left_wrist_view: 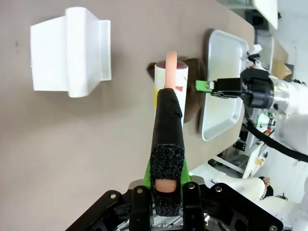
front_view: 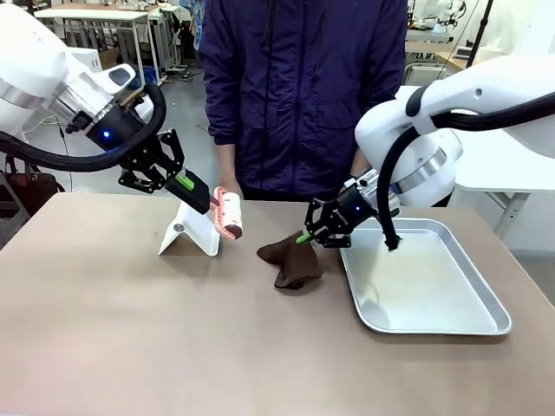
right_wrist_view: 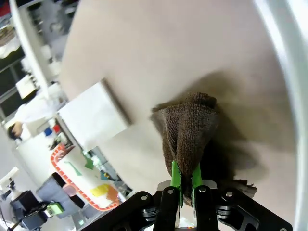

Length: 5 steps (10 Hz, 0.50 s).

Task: Clean the surface of the table.
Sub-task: Return the Lint Roller and towel to their original positions.

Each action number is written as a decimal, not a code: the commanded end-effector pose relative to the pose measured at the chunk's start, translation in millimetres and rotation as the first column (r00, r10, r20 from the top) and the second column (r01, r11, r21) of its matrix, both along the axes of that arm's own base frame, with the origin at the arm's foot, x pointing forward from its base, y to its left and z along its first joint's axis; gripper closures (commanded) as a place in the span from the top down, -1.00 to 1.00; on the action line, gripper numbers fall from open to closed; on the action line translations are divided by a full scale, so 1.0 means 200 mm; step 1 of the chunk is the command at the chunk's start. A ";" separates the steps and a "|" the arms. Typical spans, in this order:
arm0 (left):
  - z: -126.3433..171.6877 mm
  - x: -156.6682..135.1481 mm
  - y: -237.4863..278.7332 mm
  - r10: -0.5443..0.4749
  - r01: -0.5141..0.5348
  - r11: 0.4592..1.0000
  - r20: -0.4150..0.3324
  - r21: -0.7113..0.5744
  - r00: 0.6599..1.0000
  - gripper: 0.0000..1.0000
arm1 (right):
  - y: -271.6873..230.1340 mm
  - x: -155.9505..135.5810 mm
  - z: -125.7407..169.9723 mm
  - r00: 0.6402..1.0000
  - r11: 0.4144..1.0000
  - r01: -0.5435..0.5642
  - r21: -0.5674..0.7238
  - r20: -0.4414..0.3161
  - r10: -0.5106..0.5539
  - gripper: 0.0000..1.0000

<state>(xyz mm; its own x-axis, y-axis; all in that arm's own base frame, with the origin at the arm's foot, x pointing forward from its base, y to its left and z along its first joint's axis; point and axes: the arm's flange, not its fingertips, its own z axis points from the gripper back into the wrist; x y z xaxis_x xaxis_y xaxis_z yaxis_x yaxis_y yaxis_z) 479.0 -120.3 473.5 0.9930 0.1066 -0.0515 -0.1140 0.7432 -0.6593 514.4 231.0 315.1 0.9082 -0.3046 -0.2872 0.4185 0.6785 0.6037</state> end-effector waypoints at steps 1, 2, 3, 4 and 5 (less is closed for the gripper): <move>0.03 0.06 0.01 0.025 -0.025 0.999 -0.018 0.032 1.000 -0.57 | -0.01 0.03 0.00 0.999 0.995 -0.019 -0.094 -0.041 0.015 -0.81; 0.02 0.08 0.01 0.023 -0.022 0.999 -0.015 0.044 1.000 -0.57 | -0.02 0.04 -0.02 0.999 0.993 -0.016 -0.119 -0.042 0.011 -0.81; 0.01 0.11 0.01 0.034 -0.033 0.999 -0.005 0.043 0.999 -0.57 | -0.03 0.04 -0.02 0.999 0.995 -0.006 -0.103 -0.037 0.002 -0.81; 0.01 0.10 0.03 -0.091 0.089 0.996 -0.107 -0.029 0.990 -0.57 | -0.04 0.01 -0.04 1.000 0.996 -0.017 -0.084 -0.024 0.015 -0.81; -0.03 0.08 0.03 0.013 -0.013 1.000 -0.006 0.027 1.000 -0.57 | -0.04 0.01 -0.04 1.000 0.996 -0.017 -0.084 -0.024 0.015 -0.81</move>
<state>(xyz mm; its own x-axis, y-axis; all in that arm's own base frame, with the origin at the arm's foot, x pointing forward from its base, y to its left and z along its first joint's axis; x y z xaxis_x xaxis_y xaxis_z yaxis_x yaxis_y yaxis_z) 496.4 -114.8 466.8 0.9916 0.0898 -0.0936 -0.1291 0.7511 -0.6474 516.7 222.1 304.5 0.9066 -0.3126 -0.2835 0.4196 0.7399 0.5259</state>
